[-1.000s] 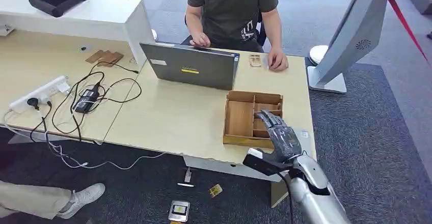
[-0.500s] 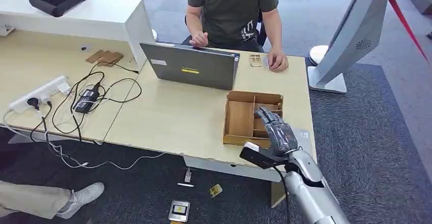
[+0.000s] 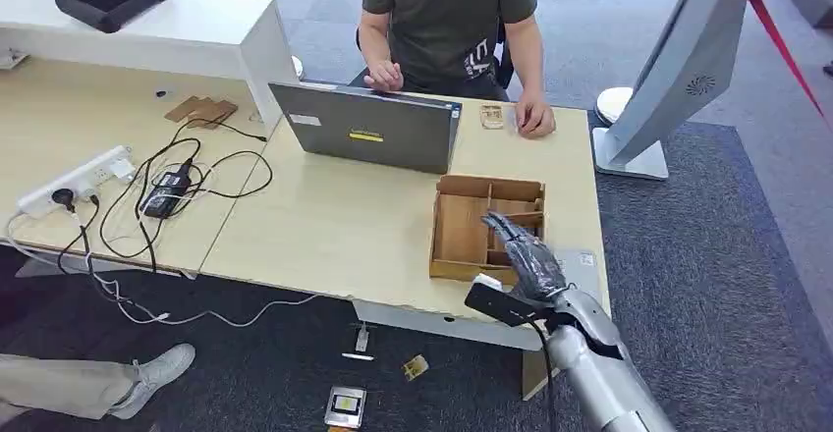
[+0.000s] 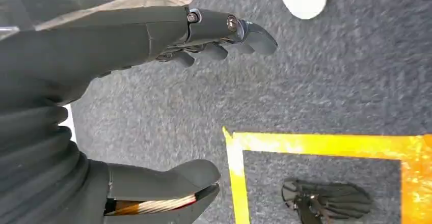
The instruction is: Pass the card to the sensor for recognition and then transmit it.
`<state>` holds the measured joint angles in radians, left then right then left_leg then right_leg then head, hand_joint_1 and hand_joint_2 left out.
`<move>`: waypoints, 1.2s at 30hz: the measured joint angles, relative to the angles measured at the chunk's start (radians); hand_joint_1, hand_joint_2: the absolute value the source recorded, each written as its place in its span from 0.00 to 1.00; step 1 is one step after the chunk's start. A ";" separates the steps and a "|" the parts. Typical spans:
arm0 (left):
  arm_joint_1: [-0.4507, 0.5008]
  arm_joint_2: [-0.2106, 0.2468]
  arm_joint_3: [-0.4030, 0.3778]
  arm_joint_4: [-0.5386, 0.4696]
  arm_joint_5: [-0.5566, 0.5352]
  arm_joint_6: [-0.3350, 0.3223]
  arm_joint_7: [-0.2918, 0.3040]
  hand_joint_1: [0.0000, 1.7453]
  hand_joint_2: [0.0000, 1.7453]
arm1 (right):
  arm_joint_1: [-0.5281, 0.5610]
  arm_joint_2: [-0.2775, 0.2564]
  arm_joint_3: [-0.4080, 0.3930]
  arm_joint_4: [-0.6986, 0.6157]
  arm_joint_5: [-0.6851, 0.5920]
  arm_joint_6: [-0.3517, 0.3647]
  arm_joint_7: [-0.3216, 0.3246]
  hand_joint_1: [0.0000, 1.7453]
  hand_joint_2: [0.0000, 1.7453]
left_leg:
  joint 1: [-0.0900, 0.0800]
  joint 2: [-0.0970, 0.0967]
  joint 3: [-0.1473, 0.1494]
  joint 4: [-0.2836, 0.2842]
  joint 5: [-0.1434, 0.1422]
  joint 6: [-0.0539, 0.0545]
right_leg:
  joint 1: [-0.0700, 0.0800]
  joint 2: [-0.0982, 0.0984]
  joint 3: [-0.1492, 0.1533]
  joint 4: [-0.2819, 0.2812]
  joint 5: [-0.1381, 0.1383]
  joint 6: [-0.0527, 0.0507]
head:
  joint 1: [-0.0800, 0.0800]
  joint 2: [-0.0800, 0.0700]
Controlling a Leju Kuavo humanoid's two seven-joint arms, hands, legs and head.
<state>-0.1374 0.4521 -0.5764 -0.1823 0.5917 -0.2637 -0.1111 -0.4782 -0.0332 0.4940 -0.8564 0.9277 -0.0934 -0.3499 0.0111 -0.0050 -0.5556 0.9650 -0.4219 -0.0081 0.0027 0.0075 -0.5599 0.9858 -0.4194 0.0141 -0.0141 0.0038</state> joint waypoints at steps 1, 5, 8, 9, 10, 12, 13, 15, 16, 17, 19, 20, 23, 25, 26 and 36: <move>-0.004 0.016 0.000 0.000 -0.002 -0.019 -0.014 0.00 1.00 | 0.009 0.006 0.001 -0.011 -0.002 0.018 -0.015 0.00 1.00 | 0.001 0.000 0.000 0.000 0.000 -0.001 | 0.001 0.000 0.000 0.000 0.000 0.000 | 0.000 0.000; -0.018 0.095 0.000 0.002 -0.002 -0.068 -0.046 0.00 1.00 | 0.038 0.024 0.008 -0.051 -0.014 0.057 -0.028 0.00 1.00 | 0.001 0.000 0.000 0.000 0.000 -0.002 | 0.001 0.000 0.000 0.000 -0.001 -0.002 | -0.001 0.000; -0.029 0.129 -0.001 0.002 -0.017 -0.091 -0.052 0.00 1.00 | 0.062 0.024 0.017 -0.093 -0.050 0.063 0.011 0.00 1.00 | 0.001 0.000 0.000 0.000 0.000 -0.003 | 0.001 0.000 -0.001 0.000 -0.001 -0.002 | 0.000 0.000; -0.034 0.135 -0.003 0.002 -0.024 -0.093 -0.049 0.00 1.00 | 0.067 0.022 0.018 -0.109 -0.065 0.060 0.030 0.00 1.00 | 0.001 0.000 0.000 0.000 0.000 -0.003 | 0.001 0.000 -0.001 0.000 -0.001 -0.003 | 0.000 0.000; -0.041 0.137 -0.005 0.002 -0.022 -0.091 -0.039 0.00 1.00 | 0.075 0.017 0.019 -0.122 -0.071 0.054 0.046 0.00 1.00 | 0.001 0.000 0.000 0.000 0.000 -0.003 | 0.001 0.000 -0.001 0.000 -0.001 -0.003 | -0.001 0.000; -0.050 0.135 -0.006 0.002 -0.004 -0.072 -0.021 0.00 1.00 | 0.094 0.002 0.021 -0.150 -0.070 0.026 0.085 0.00 1.00 | 0.001 0.000 0.000 0.000 0.000 -0.003 | 0.001 0.000 0.000 0.000 0.000 -0.002 | 0.000 0.000; -0.051 0.131 -0.006 0.002 0.007 -0.064 -0.014 0.00 1.00 | 0.102 -0.007 0.023 -0.163 -0.055 0.002 0.100 0.00 1.00 | 0.001 0.000 0.000 0.000 0.000 -0.002 | 0.001 0.000 0.000 -0.001 0.000 -0.002 | 0.000 0.000; -0.050 0.120 -0.006 0.002 0.026 -0.057 -0.006 0.00 1.00 | 0.109 -0.022 0.026 -0.175 -0.012 -0.047 0.122 0.00 1.00 | 0.000 0.001 0.000 0.000 0.000 -0.002 | 0.000 0.001 0.000 -0.001 0.001 -0.002 | 0.000 0.000; -0.050 0.114 -0.006 0.002 0.033 -0.054 -0.006 0.00 1.00 | 0.110 -0.028 0.027 -0.181 0.010 -0.068 0.131 0.00 1.00 | -0.001 0.001 0.000 0.000 0.000 -0.002 | -0.001 0.001 0.000 -0.001 0.001 -0.002 | 0.000 0.000; -0.048 0.100 -0.006 0.002 0.037 -0.051 -0.006 0.00 1.00 | 0.109 -0.035 0.027 -0.186 0.041 -0.092 0.139 0.00 1.00 | -0.001 0.001 0.000 0.000 0.000 -0.002 | -0.001 0.001 0.000 -0.001 0.001 -0.002 | -0.001 0.000; -0.039 0.081 -0.006 0.002 0.044 -0.046 -0.006 0.00 1.00 | 0.104 -0.047 0.030 -0.193 0.093 -0.131 0.152 0.00 1.00 | -0.001 0.001 0.000 0.000 0.000 -0.002 | -0.001 0.001 0.000 -0.001 0.001 -0.002 | 0.000 0.000; -0.034 0.066 -0.006 0.002 0.043 -0.041 -0.006 0.00 1.00 | 0.100 -0.051 0.030 -0.196 0.115 -0.145 0.157 0.00 1.00 | -0.001 0.001 0.000 0.000 0.000 -0.002 | -0.001 0.001 -0.001 -0.001 0.001 -0.002 | -0.001 0.000; -0.025 0.039 -0.006 0.002 0.036 -0.030 -0.004 0.00 1.00 | 0.086 -0.068 0.030 -0.201 0.179 -0.164 0.172 0.00 1.00 | -0.001 0.001 0.000 0.000 0.000 -0.002 | -0.001 0.001 -0.001 -0.001 0.001 -0.002 | -0.001 0.000; -0.024 0.025 -0.007 0.002 0.027 -0.025 0.006 0.00 1.00 | 0.079 -0.076 0.030 -0.201 0.225 -0.169 0.181 0.00 1.00 | -0.001 0.001 0.000 0.000 0.000 -0.002 | -0.001 0.001 -0.001 -0.001 0.001 -0.002 | 0.000 0.000; -0.024 0.020 -0.007 0.002 0.026 -0.024 0.009 0.00 1.00 | 0.078 -0.079 0.030 -0.201 0.235 -0.170 0.183 0.00 1.00 | -0.001 0.001 0.000 0.000 0.000 -0.002 | -0.001 0.001 -0.001 -0.001 0.001 -0.002 | 0.000 0.000; -0.028 -0.009 -0.011 0.002 0.009 -0.021 0.025 0.00 1.00 | 0.076 -0.087 0.035 -0.193 0.344 -0.180 0.192 0.00 1.00 | 0.000 0.001 0.000 0.000 0.000 -0.002 | 0.000 0.001 -0.001 0.000 0.001 -0.002 | 0.000 0.000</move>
<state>-0.1658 0.4433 -0.5871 -0.1808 0.6004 -0.2842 -0.0866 -0.4021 -0.1205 0.5291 -1.0498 1.2719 -0.2739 -0.1579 0.0109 -0.0042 -0.5555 0.9650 -0.4219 -0.0102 0.0024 0.0084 -0.5605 0.9853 -0.4182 0.0120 -0.0145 0.0038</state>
